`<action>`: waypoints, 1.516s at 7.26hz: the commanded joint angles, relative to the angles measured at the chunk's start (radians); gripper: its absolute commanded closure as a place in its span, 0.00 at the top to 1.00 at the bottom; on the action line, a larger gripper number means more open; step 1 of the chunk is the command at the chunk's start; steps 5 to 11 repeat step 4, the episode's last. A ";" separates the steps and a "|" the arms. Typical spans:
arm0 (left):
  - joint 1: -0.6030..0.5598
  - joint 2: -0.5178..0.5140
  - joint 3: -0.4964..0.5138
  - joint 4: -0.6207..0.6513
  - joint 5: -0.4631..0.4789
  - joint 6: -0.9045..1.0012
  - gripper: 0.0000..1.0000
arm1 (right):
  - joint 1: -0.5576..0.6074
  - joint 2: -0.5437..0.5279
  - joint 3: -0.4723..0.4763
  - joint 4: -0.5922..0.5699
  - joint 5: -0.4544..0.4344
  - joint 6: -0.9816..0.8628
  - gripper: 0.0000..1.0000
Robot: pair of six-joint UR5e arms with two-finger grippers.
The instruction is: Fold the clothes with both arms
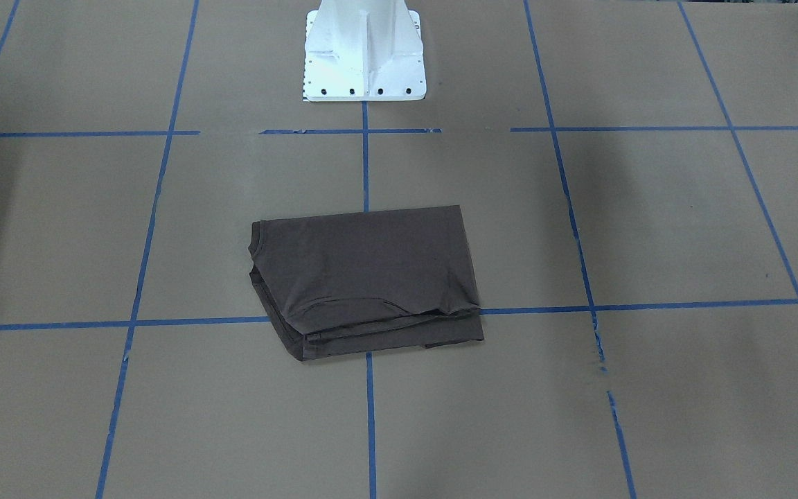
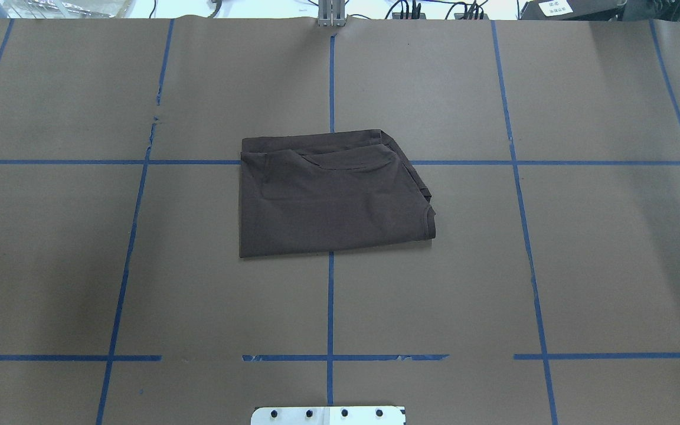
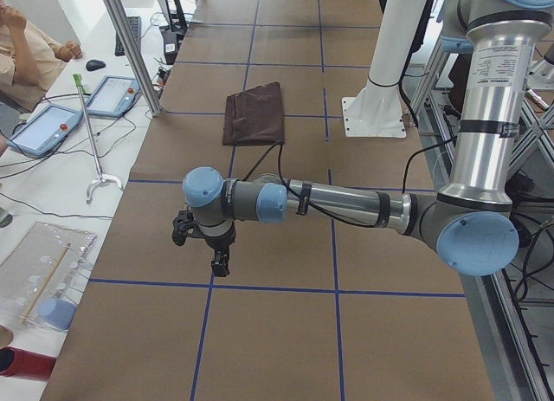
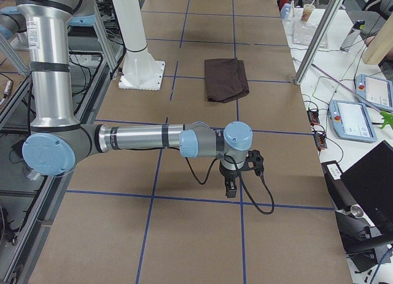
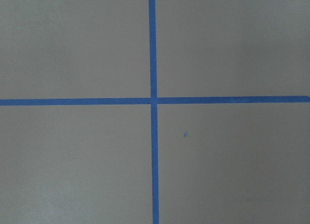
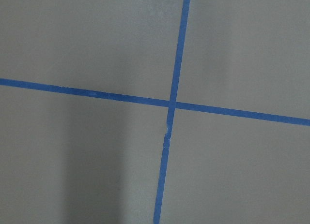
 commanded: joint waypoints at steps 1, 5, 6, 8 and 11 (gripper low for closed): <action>-0.025 -0.002 0.031 -0.003 -0.006 0.090 1.00 | -0.001 0.002 0.002 0.000 0.000 0.000 1.00; -0.025 -0.006 0.004 0.001 -0.006 0.087 1.00 | -0.002 0.003 0.001 0.000 0.000 0.000 1.00; -0.025 -0.006 0.004 0.001 -0.006 0.087 1.00 | -0.002 0.003 0.001 0.000 0.000 0.000 1.00; -0.025 -0.006 0.004 0.001 -0.006 0.087 1.00 | -0.002 0.003 0.001 0.000 0.000 0.000 1.00; -0.025 -0.006 0.004 0.001 -0.006 0.087 1.00 | -0.002 0.003 0.001 0.000 0.000 0.000 1.00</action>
